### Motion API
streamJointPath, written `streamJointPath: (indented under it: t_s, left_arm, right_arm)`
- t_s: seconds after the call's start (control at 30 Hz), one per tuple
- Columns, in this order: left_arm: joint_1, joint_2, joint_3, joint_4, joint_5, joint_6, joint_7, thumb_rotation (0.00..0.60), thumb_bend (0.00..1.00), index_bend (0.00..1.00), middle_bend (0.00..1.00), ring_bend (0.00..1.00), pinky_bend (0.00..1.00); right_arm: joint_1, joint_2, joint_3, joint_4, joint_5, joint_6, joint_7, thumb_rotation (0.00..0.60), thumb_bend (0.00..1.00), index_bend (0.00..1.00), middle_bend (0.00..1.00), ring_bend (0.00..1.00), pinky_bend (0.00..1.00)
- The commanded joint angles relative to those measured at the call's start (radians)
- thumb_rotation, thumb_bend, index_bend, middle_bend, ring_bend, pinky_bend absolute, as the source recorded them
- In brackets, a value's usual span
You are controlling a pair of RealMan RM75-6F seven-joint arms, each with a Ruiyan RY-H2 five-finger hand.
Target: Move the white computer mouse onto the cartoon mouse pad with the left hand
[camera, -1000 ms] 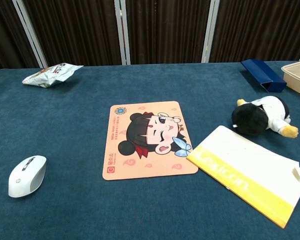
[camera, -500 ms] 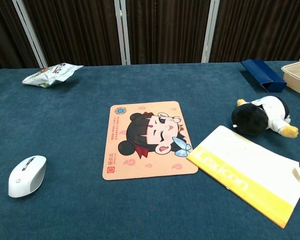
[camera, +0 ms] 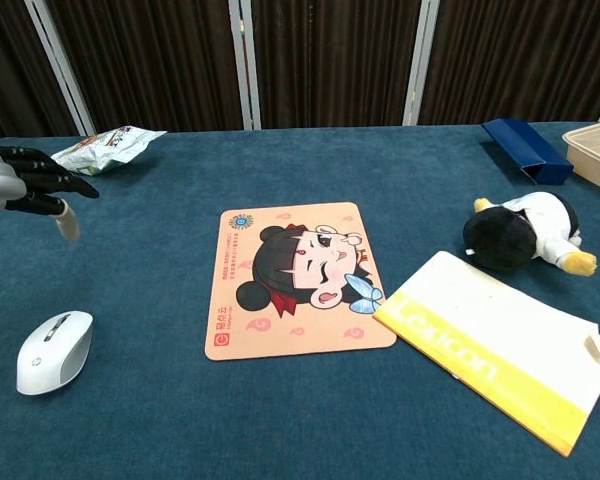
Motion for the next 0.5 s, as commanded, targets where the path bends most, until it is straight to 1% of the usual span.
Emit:
streamJointPath:
  t_s: [0.03,0.13,0.23,0.3,0.4,0.5]
  left_arm:
    - [-0.053,-0.008,0.024,0.032,0.079,-0.063,-0.036,0.6,0.12,0.26,0.0,0.0,0.0]
    - [-0.078,-0.015,0.046,0.061,0.167,-0.072,-0.071,0.6,0.12,0.26,0.0,0.0,0.0]
    - [-0.094,-0.037,0.075,0.11,0.269,-0.048,-0.131,0.6,0.12,0.26,0.0,0.0,0.0]
    - [-0.102,-0.058,0.092,0.145,0.316,-0.029,-0.171,0.6,0.11,0.26,0.0,0.0,0.0]
    - [-0.11,-0.082,0.107,0.179,0.342,-0.024,-0.216,0.6,0.11,0.23,0.0,0.0,0.0]
    - [-0.118,-0.095,0.118,0.195,0.342,-0.048,-0.229,0.6,0.11,0.2,0.0,0.0,0.0]
  right_arm:
    - [0.0,0.0,0.0,0.0,0.001,0.0,-0.001,0.6,0.11,0.0,0.0,0.0,0.0]
    - [0.0,0.0,0.0,-0.001,0.001,-0.001,-0.002,0.6,0.11,0.0,0.0,0.0,0.0]
    - [0.0,0.001,0.0,-0.002,0.002,-0.001,-0.001,0.6,0.11,0.0,0.0,0.0,0.0]
    - [0.001,0.001,0.0,-0.002,0.002,-0.002,0.0,0.6,0.11,0.0,0.0,0.0,0.0]
    - [0.001,0.002,0.0,-0.002,0.002,-0.003,0.002,0.6,0.11,0.0,0.0,0.0,0.0]
    - [0.001,0.003,0.0,-0.002,0.001,-0.003,0.005,0.6,0.11,0.0,0.0,0.0,0.0]
